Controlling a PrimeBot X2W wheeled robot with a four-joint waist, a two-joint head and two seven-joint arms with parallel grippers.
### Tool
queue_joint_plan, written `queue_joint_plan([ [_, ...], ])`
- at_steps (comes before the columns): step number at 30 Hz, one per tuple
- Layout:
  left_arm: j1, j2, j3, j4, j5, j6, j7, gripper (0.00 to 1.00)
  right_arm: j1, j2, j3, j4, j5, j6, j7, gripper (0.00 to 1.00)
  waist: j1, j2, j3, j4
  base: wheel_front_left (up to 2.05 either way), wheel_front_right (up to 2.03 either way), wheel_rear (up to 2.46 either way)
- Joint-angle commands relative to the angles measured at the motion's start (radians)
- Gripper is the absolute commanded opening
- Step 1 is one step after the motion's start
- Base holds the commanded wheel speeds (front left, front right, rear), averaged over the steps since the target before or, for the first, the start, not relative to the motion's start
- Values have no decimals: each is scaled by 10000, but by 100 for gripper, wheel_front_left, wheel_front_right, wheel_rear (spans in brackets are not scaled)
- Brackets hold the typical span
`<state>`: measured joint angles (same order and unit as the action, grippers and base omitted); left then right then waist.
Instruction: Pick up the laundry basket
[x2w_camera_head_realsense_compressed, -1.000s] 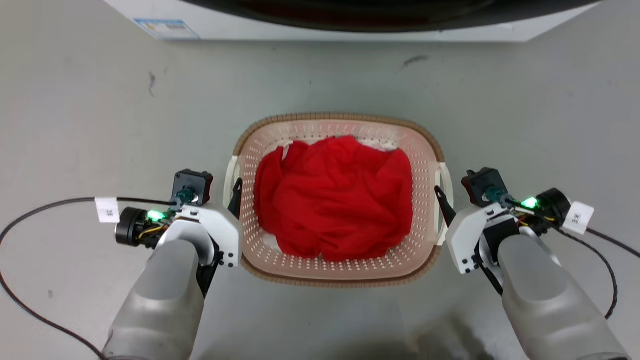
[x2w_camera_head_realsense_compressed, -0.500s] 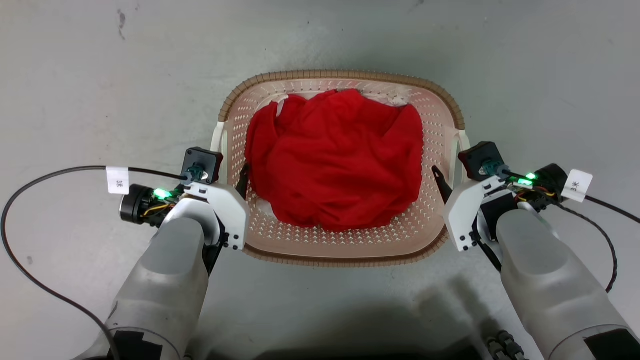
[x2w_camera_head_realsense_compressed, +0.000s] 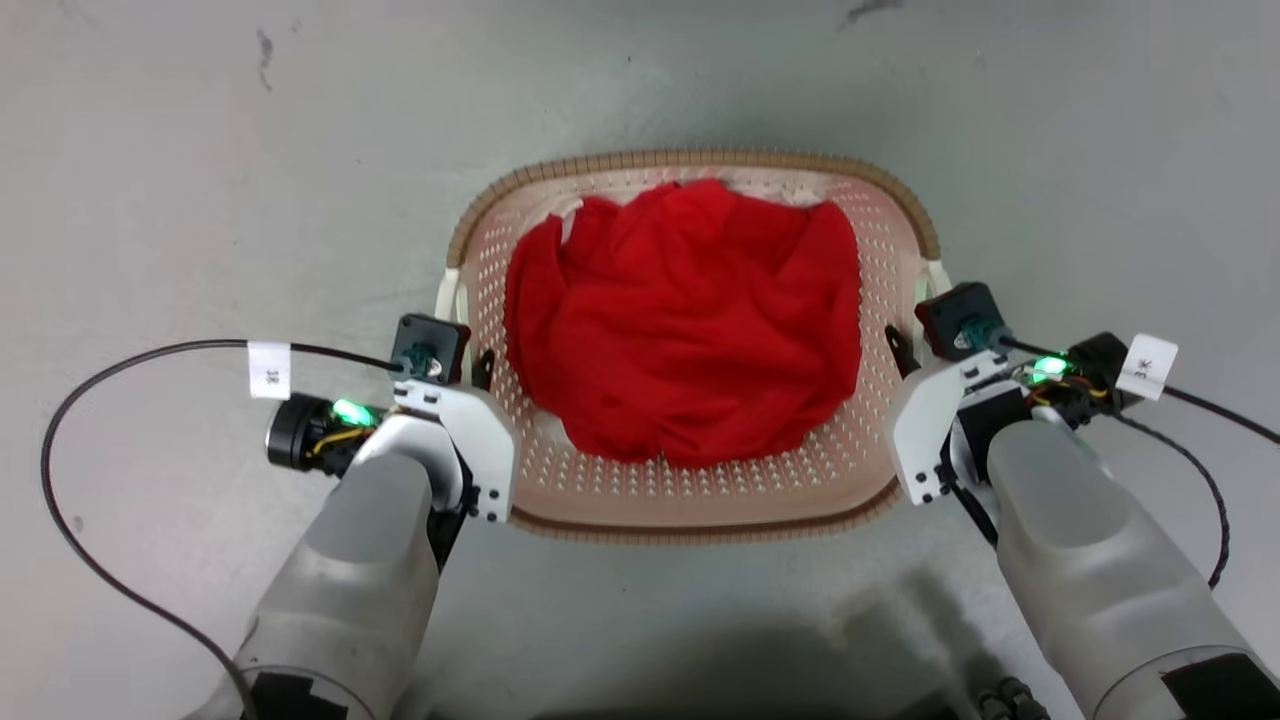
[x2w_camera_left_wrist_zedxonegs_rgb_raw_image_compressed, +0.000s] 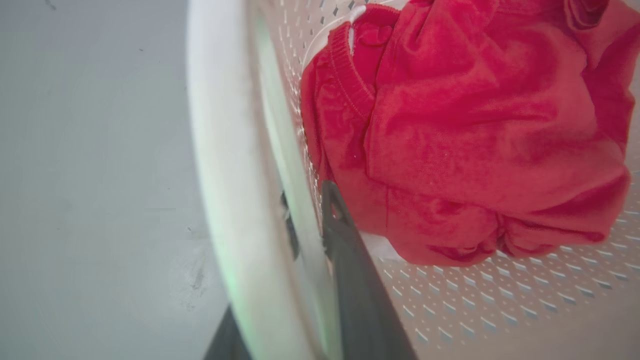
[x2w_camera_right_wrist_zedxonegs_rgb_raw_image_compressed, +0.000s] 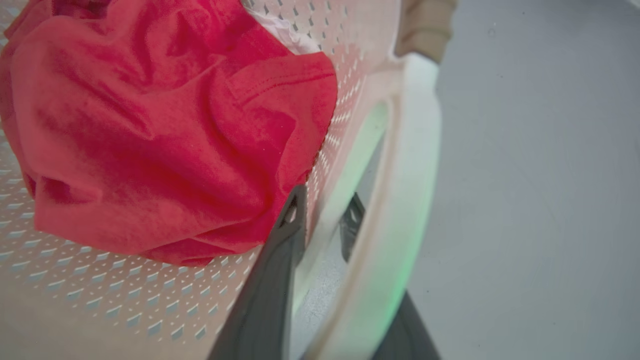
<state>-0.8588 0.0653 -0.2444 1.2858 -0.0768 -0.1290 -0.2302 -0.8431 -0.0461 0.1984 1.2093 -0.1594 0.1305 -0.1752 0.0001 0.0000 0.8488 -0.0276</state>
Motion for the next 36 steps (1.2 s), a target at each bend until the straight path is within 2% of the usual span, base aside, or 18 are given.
queue_joint_plan([
  [1, 98, 41, -91, -11, -13, -12, 33, 0, 94, -75, 95, 73, -9, 4, 17, 0, -1, 0, -233, 29, 0, 0, 0],
  [16, 1601, -106, -1209, 15, -1397, -20, 1048, 0, 1226, -57, 1350, 418, 969, 4, 701, 0, -1, 0, -2819, 95, 0, 0, 0],
  [27, 2697, -178, -2656, -276, -2985, -26, 2319, 0, 2222, -3, 3105, 296, 2562, 16, 1846, 0, -1, 0, -4927, 131, 0, 0, 0],
  [36, 3498, 106, -3771, -892, -4436, -46, 3289, 0, 2872, 33, 4354, 168, 3830, 18, 2788, 0, -1, 0, -6341, 70, 0, 0, 0],
])
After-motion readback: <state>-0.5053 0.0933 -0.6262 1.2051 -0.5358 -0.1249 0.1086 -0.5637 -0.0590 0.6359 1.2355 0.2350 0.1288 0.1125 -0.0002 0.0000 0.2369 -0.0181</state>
